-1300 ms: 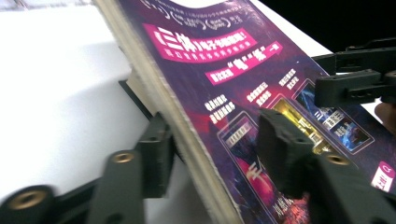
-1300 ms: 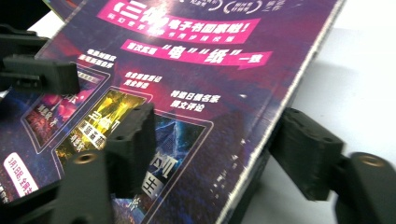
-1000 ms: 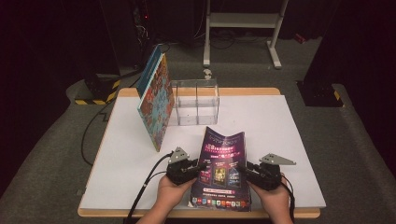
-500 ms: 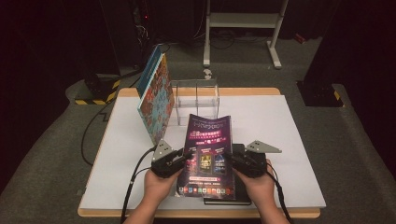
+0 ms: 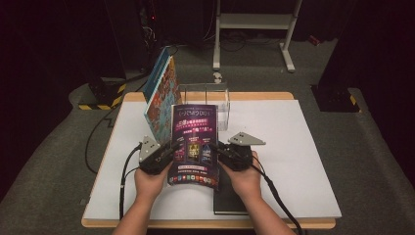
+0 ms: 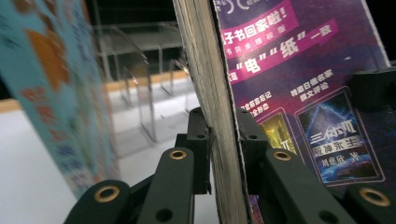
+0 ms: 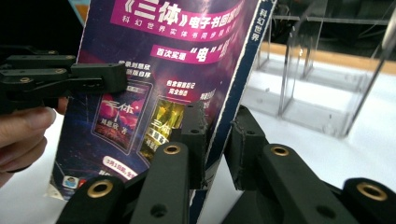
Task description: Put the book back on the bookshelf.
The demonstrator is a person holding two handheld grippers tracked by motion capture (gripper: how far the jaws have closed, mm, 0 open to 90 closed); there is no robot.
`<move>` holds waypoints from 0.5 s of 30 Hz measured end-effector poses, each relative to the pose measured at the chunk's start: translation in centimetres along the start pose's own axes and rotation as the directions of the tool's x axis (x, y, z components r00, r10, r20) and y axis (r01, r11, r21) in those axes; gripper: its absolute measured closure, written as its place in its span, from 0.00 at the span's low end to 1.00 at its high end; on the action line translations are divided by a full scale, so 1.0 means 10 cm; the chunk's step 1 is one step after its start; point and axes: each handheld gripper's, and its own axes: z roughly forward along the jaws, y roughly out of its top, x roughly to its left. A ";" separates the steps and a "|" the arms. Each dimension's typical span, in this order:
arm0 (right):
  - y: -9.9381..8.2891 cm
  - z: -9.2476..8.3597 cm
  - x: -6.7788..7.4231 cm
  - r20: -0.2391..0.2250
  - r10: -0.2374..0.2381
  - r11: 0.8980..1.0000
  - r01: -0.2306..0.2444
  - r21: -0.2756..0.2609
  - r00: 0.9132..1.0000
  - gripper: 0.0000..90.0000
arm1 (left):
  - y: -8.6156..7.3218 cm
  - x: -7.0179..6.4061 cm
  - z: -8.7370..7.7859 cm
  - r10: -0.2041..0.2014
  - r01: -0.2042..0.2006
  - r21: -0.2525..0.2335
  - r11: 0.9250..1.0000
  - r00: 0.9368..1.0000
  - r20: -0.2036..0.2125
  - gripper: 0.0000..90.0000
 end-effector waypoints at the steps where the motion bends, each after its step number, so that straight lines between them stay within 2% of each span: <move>1: 0.01 0.02 0.00 0.002 -0.002 1.000 0.002 -0.006 1.000 0.87 | 0.00 0.01 0.01 0.000 0.000 -0.009 1.000 1.000 -0.005 0.88; 4: 0.01 0.06 0.00 0.009 0.001 1.000 -0.001 -0.020 1.000 0.87 | -0.04 0.00 0.05 0.009 -0.009 -0.021 1.000 1.000 -0.017 0.88; 8: -0.05 0.08 0.01 0.008 -0.008 1.000 0.008 -0.019 1.000 0.86 | -0.11 0.02 0.08 0.003 -0.003 -0.013 1.000 1.000 -0.016 0.88; 15: -0.12 0.01 0.07 -0.006 -0.023 0.998 0.022 -0.056 1.000 0.86 | -0.17 0.00 -0.04 -0.006 0.005 -0.054 0.999 1.000 -0.009 0.87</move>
